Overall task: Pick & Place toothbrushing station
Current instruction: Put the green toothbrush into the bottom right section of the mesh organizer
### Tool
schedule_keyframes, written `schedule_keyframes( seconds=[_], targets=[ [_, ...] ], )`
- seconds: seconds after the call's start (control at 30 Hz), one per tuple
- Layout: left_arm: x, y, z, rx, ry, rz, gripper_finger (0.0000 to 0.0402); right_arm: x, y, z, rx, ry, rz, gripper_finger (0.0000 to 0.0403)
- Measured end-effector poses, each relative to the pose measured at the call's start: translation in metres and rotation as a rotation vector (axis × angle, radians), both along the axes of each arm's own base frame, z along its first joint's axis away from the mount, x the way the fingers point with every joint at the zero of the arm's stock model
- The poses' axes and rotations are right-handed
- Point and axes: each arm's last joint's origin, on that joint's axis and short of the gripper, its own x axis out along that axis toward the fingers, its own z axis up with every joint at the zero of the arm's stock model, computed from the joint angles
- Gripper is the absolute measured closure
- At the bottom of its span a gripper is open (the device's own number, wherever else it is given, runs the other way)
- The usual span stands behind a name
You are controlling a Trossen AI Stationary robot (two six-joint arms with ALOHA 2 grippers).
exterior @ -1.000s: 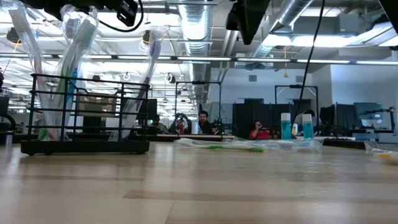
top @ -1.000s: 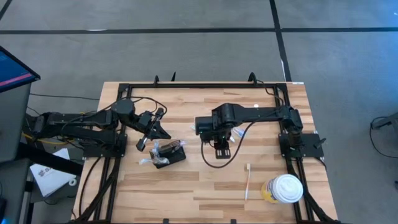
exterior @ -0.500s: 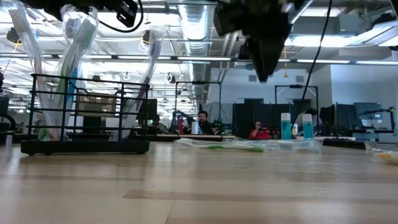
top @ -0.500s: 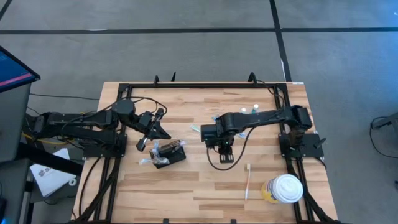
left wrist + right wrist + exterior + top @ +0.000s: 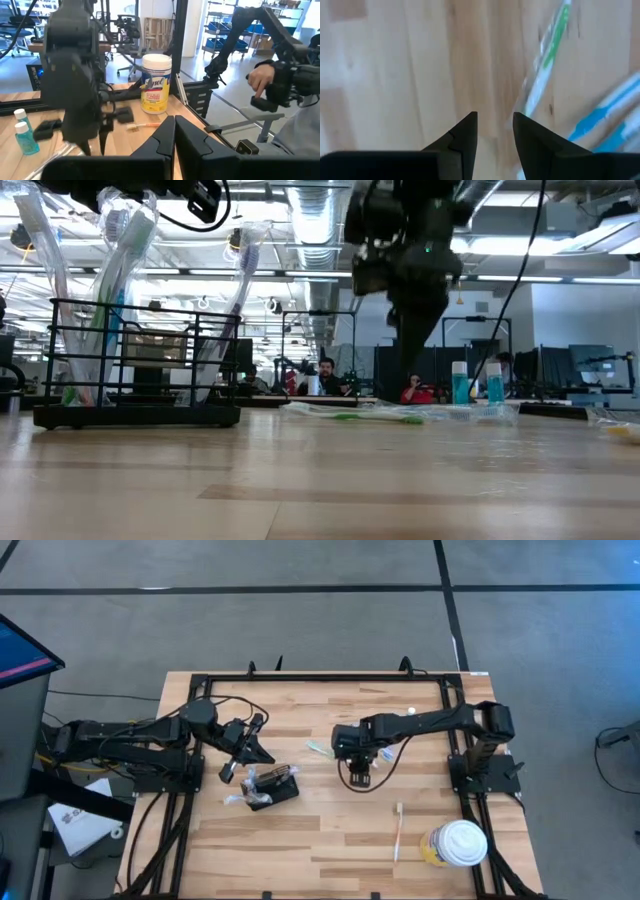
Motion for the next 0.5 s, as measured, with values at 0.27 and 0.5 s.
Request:
schedule_keyframes(
  seconds=[0.27,0.5],
  targets=[
    [0.0,0.0,0.0,0.0,0.0,0.0,0.0399,-0.005,-0.017,-0.019,0.006,-0.015,-0.082,0.0287],
    [0.0,0.0,0.0,0.0,0.0,0.001,0.0399,-0.005,-0.023,-0.018,-0.048,-0.027,-0.11,0.0287]
  ],
)
